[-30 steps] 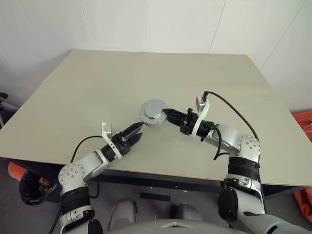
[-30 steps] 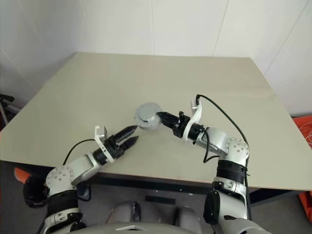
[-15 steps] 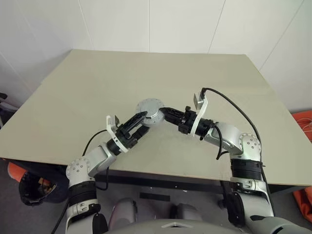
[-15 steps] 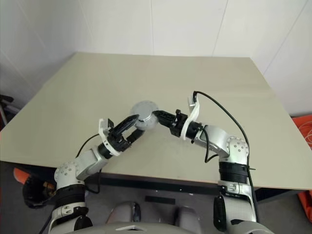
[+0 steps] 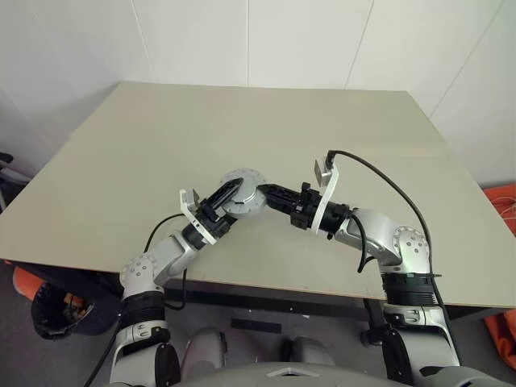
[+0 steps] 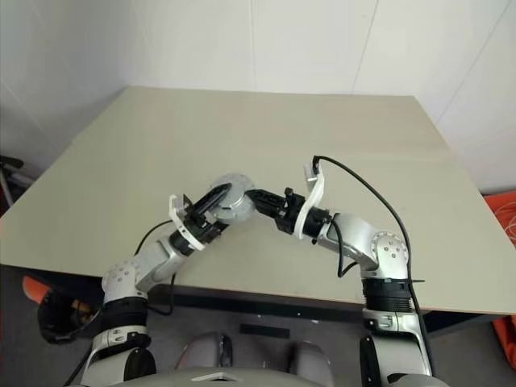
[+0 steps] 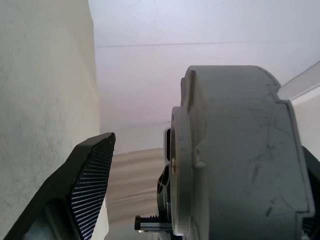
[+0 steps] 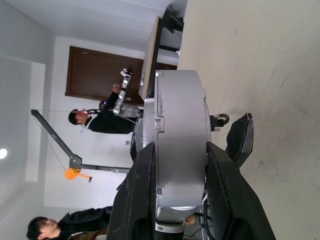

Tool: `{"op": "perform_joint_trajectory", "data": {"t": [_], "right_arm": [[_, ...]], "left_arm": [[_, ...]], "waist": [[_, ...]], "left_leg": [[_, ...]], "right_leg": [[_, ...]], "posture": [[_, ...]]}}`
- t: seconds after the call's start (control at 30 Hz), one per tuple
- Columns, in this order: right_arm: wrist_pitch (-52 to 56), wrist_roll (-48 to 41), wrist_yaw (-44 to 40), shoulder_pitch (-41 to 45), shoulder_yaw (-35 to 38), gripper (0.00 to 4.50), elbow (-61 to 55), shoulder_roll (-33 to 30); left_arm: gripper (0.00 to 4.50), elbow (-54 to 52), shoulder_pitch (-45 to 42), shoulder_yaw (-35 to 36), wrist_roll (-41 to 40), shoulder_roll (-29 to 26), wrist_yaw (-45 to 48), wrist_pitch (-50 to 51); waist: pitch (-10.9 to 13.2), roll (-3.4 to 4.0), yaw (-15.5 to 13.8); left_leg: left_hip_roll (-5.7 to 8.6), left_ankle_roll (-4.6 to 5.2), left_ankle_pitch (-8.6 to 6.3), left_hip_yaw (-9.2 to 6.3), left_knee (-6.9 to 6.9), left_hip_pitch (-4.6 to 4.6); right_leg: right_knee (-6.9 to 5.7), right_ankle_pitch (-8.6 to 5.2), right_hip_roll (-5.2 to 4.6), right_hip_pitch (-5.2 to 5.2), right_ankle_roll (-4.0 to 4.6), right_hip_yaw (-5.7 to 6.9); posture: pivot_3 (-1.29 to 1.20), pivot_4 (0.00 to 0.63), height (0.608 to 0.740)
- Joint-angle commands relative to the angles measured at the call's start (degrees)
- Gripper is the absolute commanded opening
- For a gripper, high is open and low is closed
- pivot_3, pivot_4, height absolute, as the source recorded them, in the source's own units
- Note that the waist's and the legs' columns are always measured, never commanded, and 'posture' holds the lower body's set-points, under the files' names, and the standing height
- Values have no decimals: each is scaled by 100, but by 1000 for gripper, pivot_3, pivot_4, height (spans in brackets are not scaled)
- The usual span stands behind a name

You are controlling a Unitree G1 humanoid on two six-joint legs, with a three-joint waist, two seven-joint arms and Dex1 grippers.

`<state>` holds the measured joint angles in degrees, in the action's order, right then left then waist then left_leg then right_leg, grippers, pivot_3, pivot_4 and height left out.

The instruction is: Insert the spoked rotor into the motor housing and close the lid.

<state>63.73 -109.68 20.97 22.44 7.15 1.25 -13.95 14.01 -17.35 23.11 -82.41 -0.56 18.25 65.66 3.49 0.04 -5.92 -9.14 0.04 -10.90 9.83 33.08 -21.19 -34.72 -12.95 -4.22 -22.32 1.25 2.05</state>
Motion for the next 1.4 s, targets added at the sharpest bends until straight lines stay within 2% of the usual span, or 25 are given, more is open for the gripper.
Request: {"op": "perform_joint_trajectory", "data": {"t": [0.03,0.1,0.27,0.5,0.83,1.13,1.4], "right_arm": [[-68,-332,-161,104,11,1143,-436,66],[-79,-332,-178,103,-1,1143,-425,33],[-218,-331,-127,113,-81,1143,-327,-125],[-619,216,-210,36,10,1143,-144,-186],[-726,301,-288,-11,-8,4454,-154,-199],[-931,651,-32,-40,62,4500,-27,-254],[-929,743,-88,-17,80,4500,-159,-252]], "left_arm": [[4053,-69,-42,-87,-73,-36,-63,102],[3732,-105,-12,-85,-123,-47,-113,129],[2106,-225,55,-81,-250,-62,-241,158],[2085,-355,104,-99,-360,-20,-388,52],[2085,-482,117,-153,-539,35,-607,-71],[2085,-724,141,-67,-358,145,-749,-527],[2085,-774,-260,230,869,145,-1186,-2380]], "waist": [[0,0,-1],[0,0,-1],[0,-1,-1],[0,-1,-1],[1,-4,2],[1,-5,4],[3,-9,13]], "left_leg": [[0,0,0,0,0,0],[0,0,0,0,3,0],[1,0,0,-1,6,0],[1,0,0,-2,8,-1],[3,0,0,-3,12,-2],[4,0,0,-3,15,-4],[3,0,0,-6,18,-6]], "right_leg": [[0,0,0,0,0,0],[-1,1,0,1,-1,0],[-1,1,0,2,-2,-1],[-1,2,0,3,-3,0],[-1,5,-1,4,-8,0],[-1,5,-1,4,-9,0],[0,8,-1,4,-15,2]], "posture": [[0,0,740],[0,0,740],[0,0,740],[0,0,740],[0,0,740],[0,0,740],[0,0,740]]}}
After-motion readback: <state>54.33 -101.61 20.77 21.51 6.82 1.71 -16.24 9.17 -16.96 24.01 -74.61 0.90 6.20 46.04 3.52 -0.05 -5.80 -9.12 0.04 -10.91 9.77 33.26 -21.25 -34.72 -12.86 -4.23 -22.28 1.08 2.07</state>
